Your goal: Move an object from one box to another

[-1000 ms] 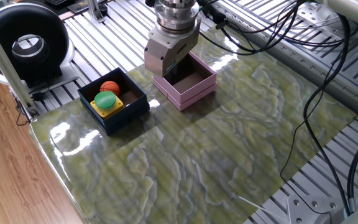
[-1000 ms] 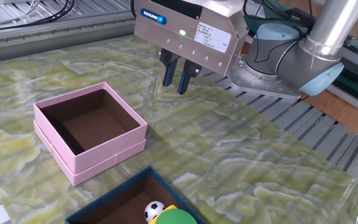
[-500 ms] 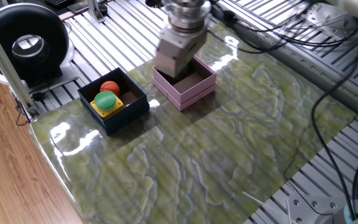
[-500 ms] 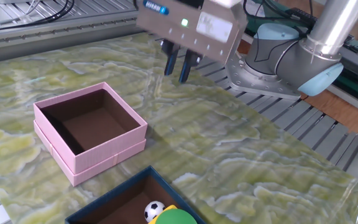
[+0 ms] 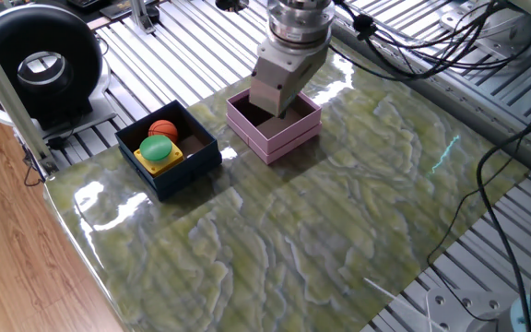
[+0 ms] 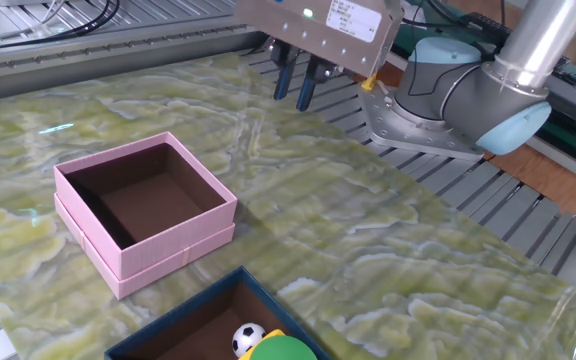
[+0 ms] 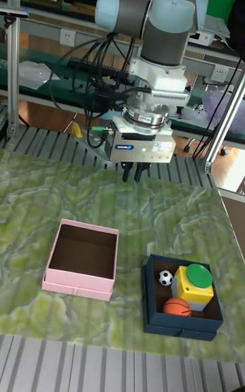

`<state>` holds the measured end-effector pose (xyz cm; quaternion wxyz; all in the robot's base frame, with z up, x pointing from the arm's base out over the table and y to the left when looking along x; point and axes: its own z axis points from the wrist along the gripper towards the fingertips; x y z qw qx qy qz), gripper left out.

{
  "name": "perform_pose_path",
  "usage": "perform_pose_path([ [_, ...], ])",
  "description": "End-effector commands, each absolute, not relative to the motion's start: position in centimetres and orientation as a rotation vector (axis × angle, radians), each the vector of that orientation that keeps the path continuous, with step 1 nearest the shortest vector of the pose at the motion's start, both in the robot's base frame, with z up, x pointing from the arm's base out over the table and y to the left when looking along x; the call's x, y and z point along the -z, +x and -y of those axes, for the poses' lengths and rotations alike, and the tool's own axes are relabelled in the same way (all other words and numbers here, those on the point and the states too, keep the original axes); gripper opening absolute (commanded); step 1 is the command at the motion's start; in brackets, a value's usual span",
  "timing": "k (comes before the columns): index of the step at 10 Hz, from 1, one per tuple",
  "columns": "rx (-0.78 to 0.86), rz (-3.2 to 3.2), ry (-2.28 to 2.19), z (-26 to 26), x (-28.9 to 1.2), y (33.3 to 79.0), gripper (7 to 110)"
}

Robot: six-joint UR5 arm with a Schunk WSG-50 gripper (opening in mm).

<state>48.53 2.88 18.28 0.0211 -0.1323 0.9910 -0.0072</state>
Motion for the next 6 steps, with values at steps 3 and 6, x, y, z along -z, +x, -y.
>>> perform_pose_path([
  [3, 0.008, -3.084, -0.368, -2.9, -18.5, 48.1, 44],
  [6, 0.038, -3.110, -0.301, -5.5, -17.4, 52.0, 44],
])
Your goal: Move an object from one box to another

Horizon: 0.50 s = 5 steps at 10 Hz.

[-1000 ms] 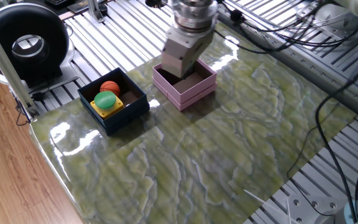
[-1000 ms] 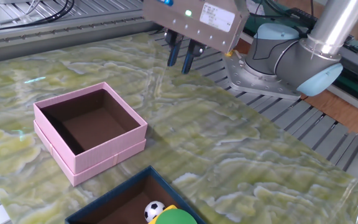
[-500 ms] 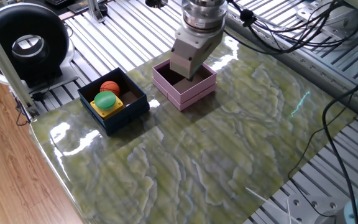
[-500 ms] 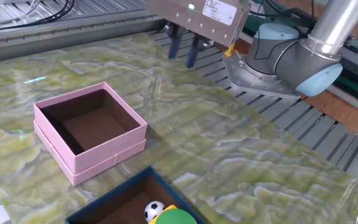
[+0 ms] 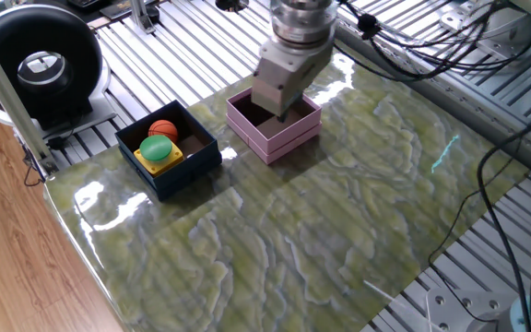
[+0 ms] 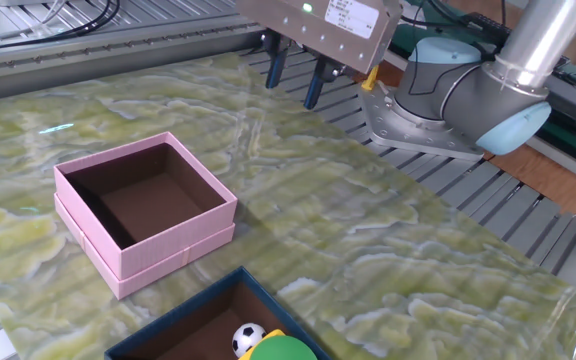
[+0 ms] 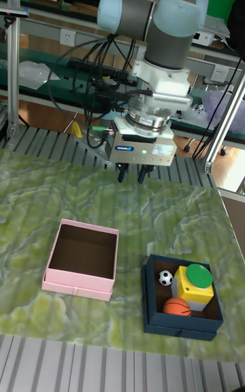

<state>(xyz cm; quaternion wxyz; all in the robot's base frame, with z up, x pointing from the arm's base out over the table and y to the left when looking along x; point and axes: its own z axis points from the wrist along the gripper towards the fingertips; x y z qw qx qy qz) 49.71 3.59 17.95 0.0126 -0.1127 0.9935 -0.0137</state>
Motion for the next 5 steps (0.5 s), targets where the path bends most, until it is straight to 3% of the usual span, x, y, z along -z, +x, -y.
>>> perform_pose_path([
  [1, 0.028, -3.110, -0.291, -6.6, -17.0, 53.8, 44],
  [2, 0.004, -3.109, -0.291, -7.4, -17.0, 55.1, 22],
  [5, -0.021, -3.173, -0.318, -8.1, -18.9, 55.8, 22],
])
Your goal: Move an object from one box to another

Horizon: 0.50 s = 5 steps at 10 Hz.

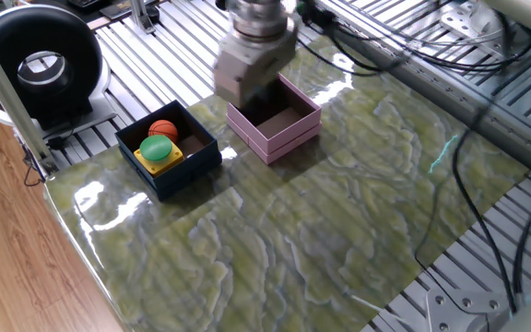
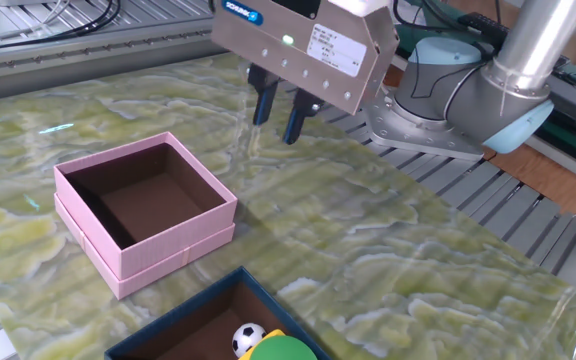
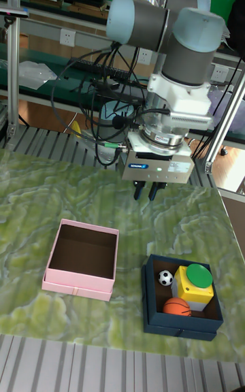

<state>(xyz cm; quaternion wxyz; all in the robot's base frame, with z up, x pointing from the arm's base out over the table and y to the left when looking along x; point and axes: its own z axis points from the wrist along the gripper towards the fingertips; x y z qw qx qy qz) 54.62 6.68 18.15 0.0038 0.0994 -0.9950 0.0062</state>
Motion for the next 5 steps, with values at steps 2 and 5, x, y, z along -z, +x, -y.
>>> perform_pose_path([
  [2, 0.076, 3.089, 0.388, -9.0, -18.9, 56.2, 22],
  [5, 0.128, 3.152, 0.415, -10.0, -19.0, 57.8, 44],
])
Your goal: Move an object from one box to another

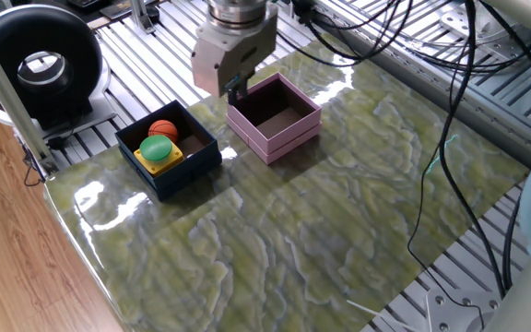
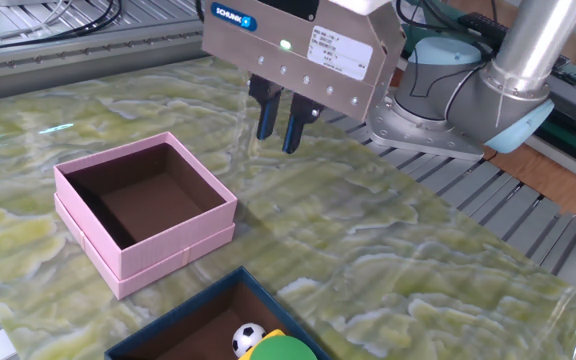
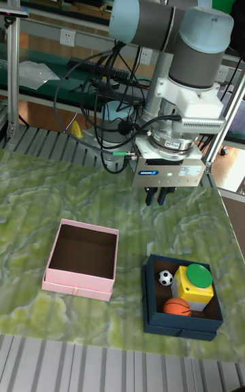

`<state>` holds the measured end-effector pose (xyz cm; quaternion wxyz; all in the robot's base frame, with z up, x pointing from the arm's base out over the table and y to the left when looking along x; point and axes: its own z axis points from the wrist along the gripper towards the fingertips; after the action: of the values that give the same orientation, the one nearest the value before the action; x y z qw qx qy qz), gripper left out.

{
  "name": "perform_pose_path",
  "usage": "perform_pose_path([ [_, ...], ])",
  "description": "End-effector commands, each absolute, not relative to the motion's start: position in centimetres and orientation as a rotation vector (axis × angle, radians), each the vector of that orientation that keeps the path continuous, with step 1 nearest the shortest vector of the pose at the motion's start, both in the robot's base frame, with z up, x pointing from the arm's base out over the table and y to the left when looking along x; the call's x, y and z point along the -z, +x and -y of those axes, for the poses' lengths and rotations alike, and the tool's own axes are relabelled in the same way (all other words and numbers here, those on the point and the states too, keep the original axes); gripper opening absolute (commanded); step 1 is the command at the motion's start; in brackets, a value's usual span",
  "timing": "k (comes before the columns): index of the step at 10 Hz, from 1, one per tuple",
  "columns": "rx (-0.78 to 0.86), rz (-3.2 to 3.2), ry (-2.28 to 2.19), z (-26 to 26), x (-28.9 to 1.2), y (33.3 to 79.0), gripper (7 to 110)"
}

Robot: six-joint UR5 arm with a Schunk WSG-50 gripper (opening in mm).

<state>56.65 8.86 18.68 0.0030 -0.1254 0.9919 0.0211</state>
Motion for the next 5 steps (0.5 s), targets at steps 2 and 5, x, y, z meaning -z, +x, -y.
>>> perform_pose_path([
  [2, -0.089, -3.012, -0.364, -9.7, -19.1, 59.5, 44],
  [5, -0.059, -3.001, -0.338, -10.5, -18.0, 62.6, 44],
])
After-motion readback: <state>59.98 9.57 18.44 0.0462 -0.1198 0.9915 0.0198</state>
